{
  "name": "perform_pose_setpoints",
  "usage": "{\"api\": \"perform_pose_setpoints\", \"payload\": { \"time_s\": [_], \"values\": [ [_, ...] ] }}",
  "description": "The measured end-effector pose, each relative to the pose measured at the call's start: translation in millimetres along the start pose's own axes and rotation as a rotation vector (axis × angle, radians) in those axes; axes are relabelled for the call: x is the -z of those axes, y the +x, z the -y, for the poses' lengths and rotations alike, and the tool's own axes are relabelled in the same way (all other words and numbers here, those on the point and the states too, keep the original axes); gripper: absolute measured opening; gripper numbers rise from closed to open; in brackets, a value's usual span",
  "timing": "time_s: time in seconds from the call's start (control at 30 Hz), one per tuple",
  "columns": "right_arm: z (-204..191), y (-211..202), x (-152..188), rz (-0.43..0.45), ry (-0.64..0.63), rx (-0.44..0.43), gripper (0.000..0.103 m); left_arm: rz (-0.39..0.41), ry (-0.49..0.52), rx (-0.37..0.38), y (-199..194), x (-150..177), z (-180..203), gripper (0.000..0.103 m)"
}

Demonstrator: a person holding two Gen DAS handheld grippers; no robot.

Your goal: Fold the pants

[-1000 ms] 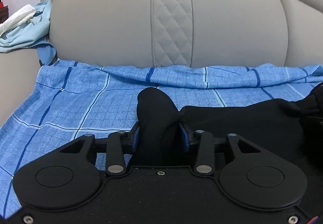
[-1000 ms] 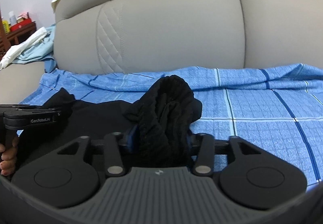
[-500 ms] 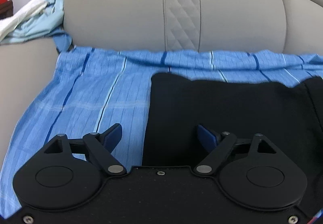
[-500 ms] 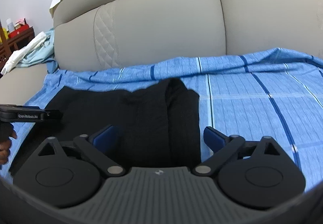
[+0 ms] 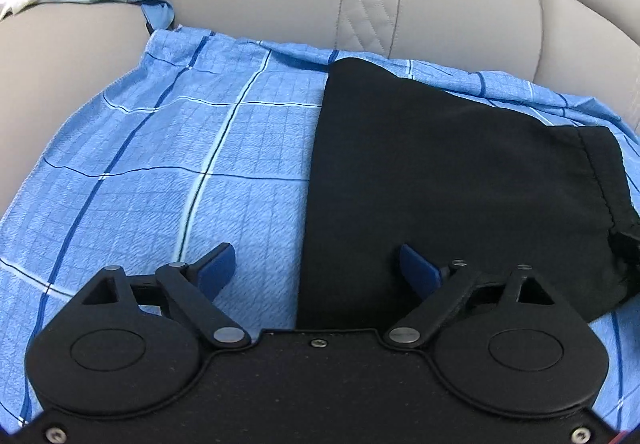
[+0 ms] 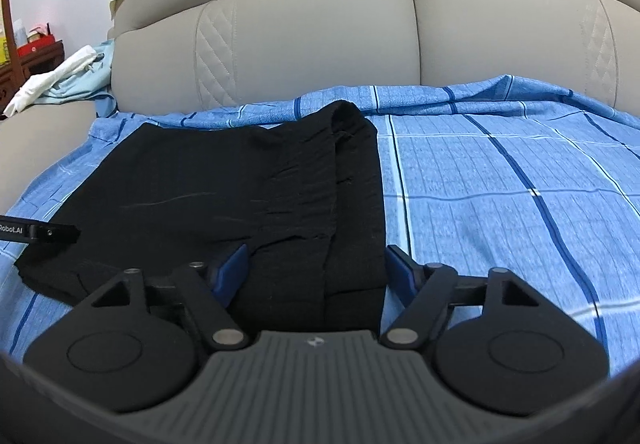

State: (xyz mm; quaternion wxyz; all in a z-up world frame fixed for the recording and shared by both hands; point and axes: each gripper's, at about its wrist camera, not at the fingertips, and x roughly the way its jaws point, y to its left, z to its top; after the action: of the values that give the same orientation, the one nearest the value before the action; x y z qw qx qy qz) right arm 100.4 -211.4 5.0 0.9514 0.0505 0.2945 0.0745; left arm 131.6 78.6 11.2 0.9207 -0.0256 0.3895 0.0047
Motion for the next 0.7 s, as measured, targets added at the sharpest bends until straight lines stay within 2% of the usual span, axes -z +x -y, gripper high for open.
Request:
{"api": "perform_pose_setpoints", "payload": {
  "time_s": [0.1, 0.17, 0.27, 0.33, 0.37, 0.4, 0.43, 0.47, 0.5, 0.53, 0.6, 0.63, 0.7],
  "values": [
    [0, -6, 4, 0.002, -0.001, -0.005, 0.075, 0.014, 0.032, -0.006, -7, 5, 0, 0.09],
    [2, -9, 5, 0.01, 0.003, -0.008, 0.082, 0.018, 0.043, -0.021, -12, 6, 1, 0.09],
    [11, -16, 3, 0.045, 0.082, -0.034, 0.088, 0.056, 0.101, -0.103, -25, 8, 10, 0.086],
    [15, -27, -1, 0.104, 0.118, -0.024, 0.091, 0.105, 0.154, -0.123, -34, 10, 18, 0.081],
    [15, -33, -3, 0.131, 0.119, -0.008, 0.092, 0.137, 0.175, -0.118, -41, 13, 22, 0.074],
    [11, -36, -6, 0.151, 0.108, 0.007, 0.092, 0.159, 0.183, -0.11, -45, 16, 24, 0.057],
    [7, -38, -10, 0.158, 0.081, 0.017, 0.092, 0.169, 0.182, -0.099, -48, 18, 26, 0.047],
    [0, -38, -15, 0.155, 0.043, 0.023, 0.092, 0.168, 0.167, -0.082, -51, 20, 26, 0.031],
    [-9, -36, -19, 0.151, 0.0, 0.029, 0.083, 0.163, 0.143, -0.062, -52, 21, 26, 0.023],
    [-19, -33, -23, 0.142, -0.044, 0.027, 0.079, 0.165, 0.105, -0.031, -54, 23, 24, 0.021],
    [-36, -25, -30, 0.111, -0.109, -0.005, 0.061, 0.2, 0.05, 0.058, -61, 29, 18, 0.019],
    [-47, -18, -35, 0.085, -0.134, -0.03, 0.057, 0.213, 0.042, 0.084, -63, 31, 18, 0.019],
    [-62, -3, -40, 0.048, -0.166, -0.064, 0.046, 0.202, 0.064, 0.085, -59, 34, 20, 0.019]
  ]
}}
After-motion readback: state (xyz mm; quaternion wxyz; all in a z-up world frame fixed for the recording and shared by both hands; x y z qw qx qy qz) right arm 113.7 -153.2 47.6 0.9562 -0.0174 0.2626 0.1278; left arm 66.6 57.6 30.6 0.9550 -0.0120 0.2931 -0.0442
